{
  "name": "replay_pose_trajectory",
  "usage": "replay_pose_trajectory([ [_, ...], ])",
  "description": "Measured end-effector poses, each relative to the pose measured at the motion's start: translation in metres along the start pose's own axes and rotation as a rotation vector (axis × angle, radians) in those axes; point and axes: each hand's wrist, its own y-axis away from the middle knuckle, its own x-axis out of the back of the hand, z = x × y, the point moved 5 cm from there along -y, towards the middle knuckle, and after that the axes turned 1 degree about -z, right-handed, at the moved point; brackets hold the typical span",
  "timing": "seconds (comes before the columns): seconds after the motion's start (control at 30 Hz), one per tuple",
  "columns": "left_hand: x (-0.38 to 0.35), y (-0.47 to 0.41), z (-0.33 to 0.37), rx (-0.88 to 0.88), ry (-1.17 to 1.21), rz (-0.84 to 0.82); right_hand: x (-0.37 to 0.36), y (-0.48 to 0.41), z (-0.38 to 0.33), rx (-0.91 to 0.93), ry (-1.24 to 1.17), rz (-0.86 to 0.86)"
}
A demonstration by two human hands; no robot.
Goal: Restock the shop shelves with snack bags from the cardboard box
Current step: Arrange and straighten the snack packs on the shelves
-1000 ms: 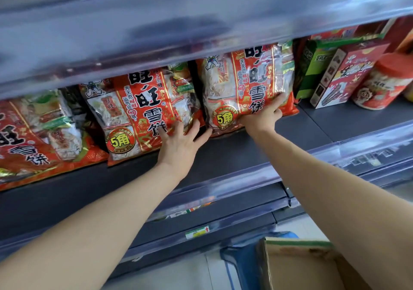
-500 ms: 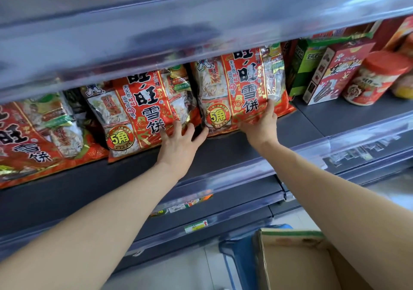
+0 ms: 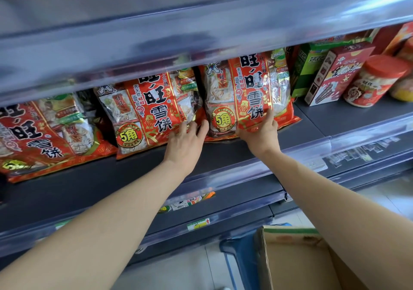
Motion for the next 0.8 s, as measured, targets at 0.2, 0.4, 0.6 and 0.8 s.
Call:
replay_pose_trajectory([
  [0.2, -0.006, -0.008, -0.009, 0.049, 0.056, 0.015, -0.014, -0.004, -0.003, -0.071, -0.066, -0.054],
  [0.4, -0.014, -0.014, -0.012, 0.021, 0.024, -0.06, -0.03, -0.014, -0.002, -0.085, -0.098, -0.007],
  [0.6, -0.024, -0.014, -0.013, -0.019, -0.062, -0.065, -0.034, -0.036, -0.014, -0.065, -0.155, 0.048],
  [0.8, -0.025, -0.013, -0.018, -0.096, -0.136, -0.056, -0.041, -0.047, -0.016, -0.016, -0.264, 0.071],
])
